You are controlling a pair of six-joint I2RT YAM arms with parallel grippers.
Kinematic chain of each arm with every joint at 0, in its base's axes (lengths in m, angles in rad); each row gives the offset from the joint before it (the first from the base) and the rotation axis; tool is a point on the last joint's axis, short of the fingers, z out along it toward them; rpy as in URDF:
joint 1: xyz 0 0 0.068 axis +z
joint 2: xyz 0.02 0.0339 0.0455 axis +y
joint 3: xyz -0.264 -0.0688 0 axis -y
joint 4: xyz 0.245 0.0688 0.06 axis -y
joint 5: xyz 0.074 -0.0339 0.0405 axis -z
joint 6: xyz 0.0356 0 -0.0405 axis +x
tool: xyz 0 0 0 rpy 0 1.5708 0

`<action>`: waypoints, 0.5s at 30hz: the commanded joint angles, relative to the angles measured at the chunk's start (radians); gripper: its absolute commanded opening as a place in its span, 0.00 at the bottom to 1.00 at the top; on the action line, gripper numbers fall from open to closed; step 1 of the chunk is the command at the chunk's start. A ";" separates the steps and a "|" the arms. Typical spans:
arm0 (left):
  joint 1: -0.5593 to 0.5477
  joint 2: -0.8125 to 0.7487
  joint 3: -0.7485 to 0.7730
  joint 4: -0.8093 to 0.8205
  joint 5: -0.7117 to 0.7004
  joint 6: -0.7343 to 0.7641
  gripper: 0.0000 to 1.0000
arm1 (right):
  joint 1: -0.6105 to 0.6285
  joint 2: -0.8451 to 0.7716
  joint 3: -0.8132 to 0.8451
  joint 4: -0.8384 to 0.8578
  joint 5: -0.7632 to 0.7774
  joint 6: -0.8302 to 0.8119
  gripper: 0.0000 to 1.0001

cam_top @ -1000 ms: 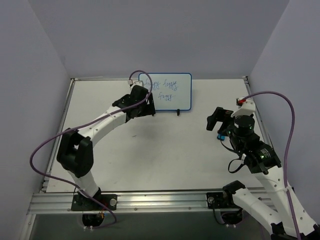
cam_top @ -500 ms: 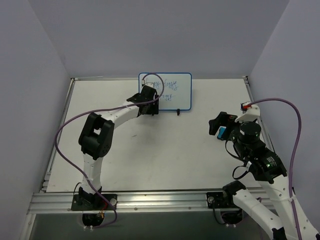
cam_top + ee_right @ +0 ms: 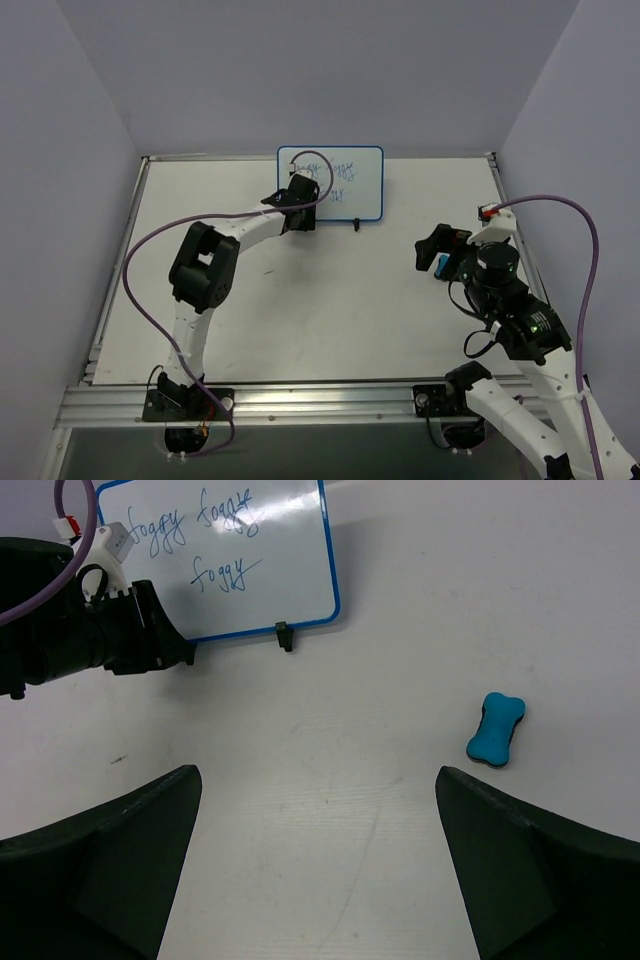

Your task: Erase the whiteboard

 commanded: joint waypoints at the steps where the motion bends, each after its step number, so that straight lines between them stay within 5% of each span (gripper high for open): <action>1: -0.003 0.000 0.018 0.062 -0.035 -0.023 0.51 | 0.005 0.003 -0.011 0.027 0.002 -0.003 1.00; 6: -0.008 0.021 0.019 0.073 -0.042 -0.035 0.35 | 0.005 0.006 -0.022 0.031 -0.004 -0.001 1.00; 12: -0.010 0.038 0.009 0.089 -0.041 -0.052 0.32 | 0.005 -0.004 -0.018 0.021 0.001 -0.001 1.00; 15: -0.010 0.038 0.002 0.090 -0.050 -0.066 0.15 | 0.005 -0.007 -0.019 0.021 0.004 -0.001 1.00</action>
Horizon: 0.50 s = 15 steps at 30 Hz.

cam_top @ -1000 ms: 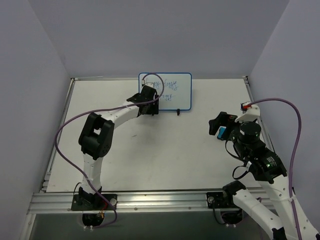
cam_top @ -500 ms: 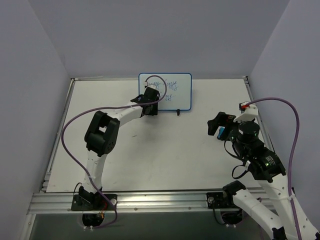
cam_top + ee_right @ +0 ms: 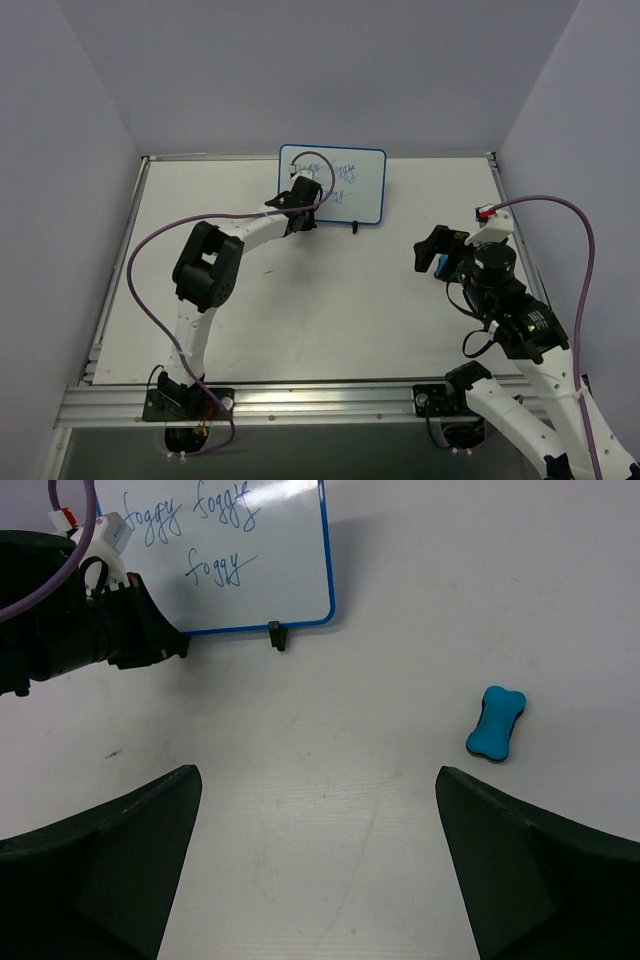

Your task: Erase the whiteboard

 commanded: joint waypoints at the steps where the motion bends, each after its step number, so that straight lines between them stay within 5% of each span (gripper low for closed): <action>1: 0.005 0.015 -0.003 0.048 -0.037 -0.019 0.03 | 0.005 -0.007 -0.001 0.019 0.007 -0.002 1.00; 7: 0.002 -0.045 -0.079 0.061 -0.077 -0.072 0.02 | 0.005 -0.008 -0.004 0.019 0.007 0.000 1.00; 15: -0.075 -0.252 -0.381 0.097 -0.175 -0.241 0.02 | 0.005 -0.017 -0.015 0.031 0.004 0.005 1.00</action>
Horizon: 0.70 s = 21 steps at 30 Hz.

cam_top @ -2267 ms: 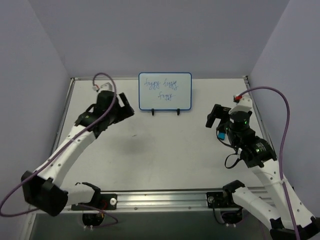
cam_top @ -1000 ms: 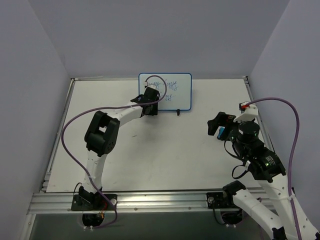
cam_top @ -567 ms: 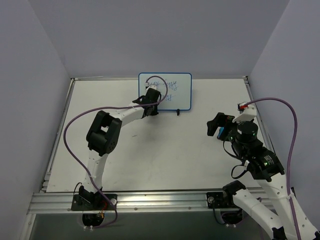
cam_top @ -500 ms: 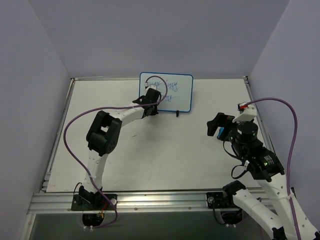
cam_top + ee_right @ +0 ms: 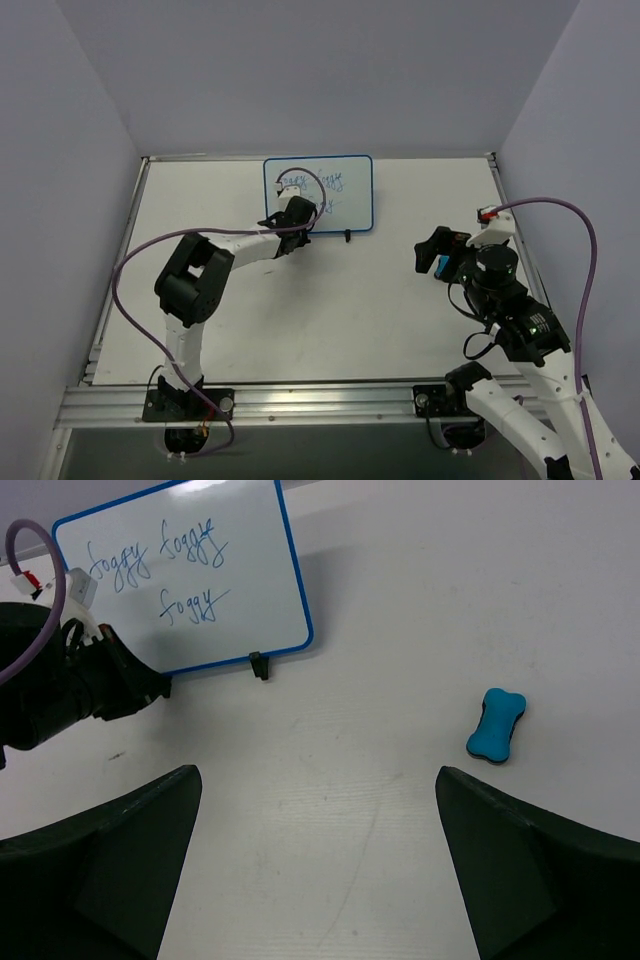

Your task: Erase the whiteboard

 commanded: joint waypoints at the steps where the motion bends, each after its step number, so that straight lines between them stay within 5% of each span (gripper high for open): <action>1: -0.050 -0.116 -0.133 -0.038 -0.080 -0.133 0.02 | 0.004 -0.003 -0.015 0.034 0.000 0.004 1.00; 10: -0.251 -0.310 -0.371 -0.111 -0.152 -0.386 0.02 | 0.005 0.001 -0.027 0.038 -0.010 0.013 1.00; 21: -0.412 -0.351 -0.430 -0.194 -0.197 -0.604 0.02 | 0.007 -0.022 -0.029 0.020 -0.016 0.034 1.00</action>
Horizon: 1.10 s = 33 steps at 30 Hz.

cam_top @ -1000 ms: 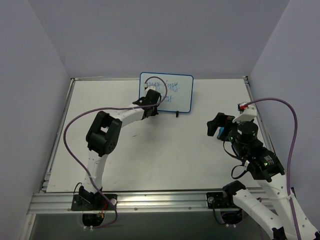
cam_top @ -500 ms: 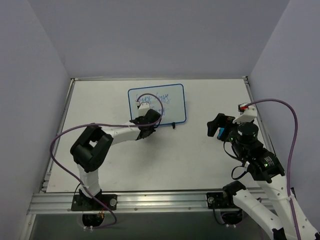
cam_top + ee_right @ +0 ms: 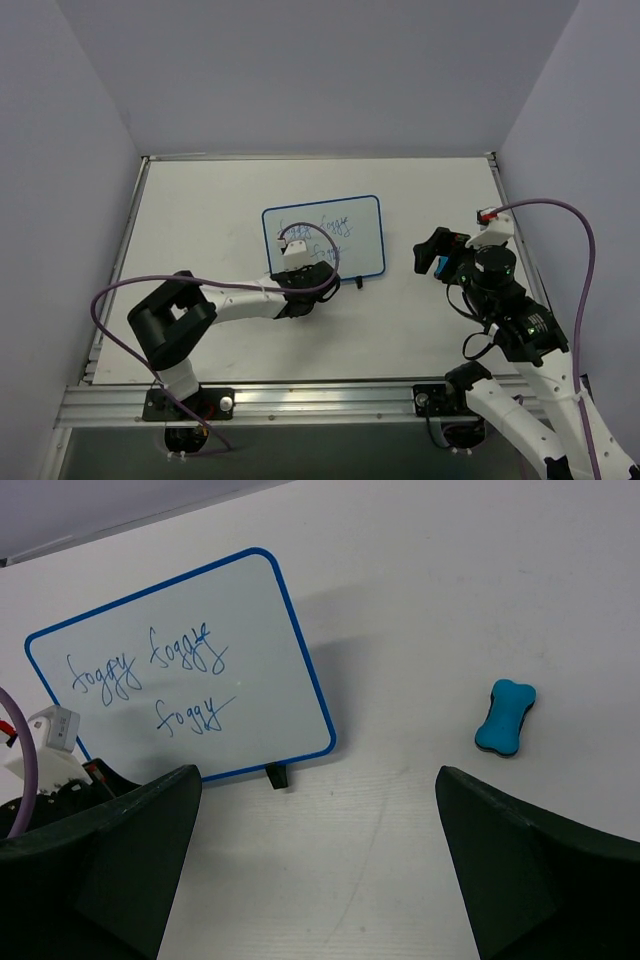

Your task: Erase the whiteboard

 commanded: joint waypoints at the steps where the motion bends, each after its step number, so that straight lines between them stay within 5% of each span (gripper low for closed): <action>1: -0.044 -0.031 -0.029 -0.043 0.049 -0.122 0.02 | 0.005 -0.016 -0.007 0.010 -0.011 0.012 1.00; 4: -0.047 -0.037 -0.035 -0.055 0.040 -0.131 0.03 | 0.007 -0.024 -0.005 0.007 -0.009 0.014 1.00; 7: -0.048 -0.066 -0.040 -0.074 0.023 -0.122 0.33 | 0.005 -0.021 -0.002 0.008 -0.006 0.012 1.00; 15: -0.071 -0.158 -0.040 -0.124 -0.017 -0.068 0.55 | 0.005 -0.007 -0.011 0.025 -0.003 0.010 1.00; 22: -0.237 -0.377 0.072 -0.379 -0.265 -0.099 0.98 | 0.005 0.016 -0.010 0.030 0.011 0.004 1.00; 26: -0.213 -0.489 0.145 -0.476 -0.354 0.020 0.94 | 0.005 0.027 -0.007 0.042 0.009 0.003 1.00; 28: -0.080 -0.550 0.147 -0.428 -0.306 0.140 0.94 | 0.007 0.030 -0.005 0.048 0.005 0.001 1.00; 30: 0.098 -0.593 0.112 -0.240 -0.115 0.356 0.94 | 0.005 0.030 -0.001 0.053 0.000 0.001 1.00; 31: 0.205 -0.622 0.100 -0.144 0.138 0.384 0.94 | 0.005 0.030 0.001 0.054 -0.005 0.001 1.00; 32: 0.426 -0.626 0.089 -0.088 0.288 0.434 0.94 | 0.005 0.028 0.000 0.054 -0.005 0.001 1.00; 33: 0.523 -0.620 0.080 -0.040 0.419 0.455 0.94 | 0.005 0.027 0.001 0.056 -0.005 0.001 1.00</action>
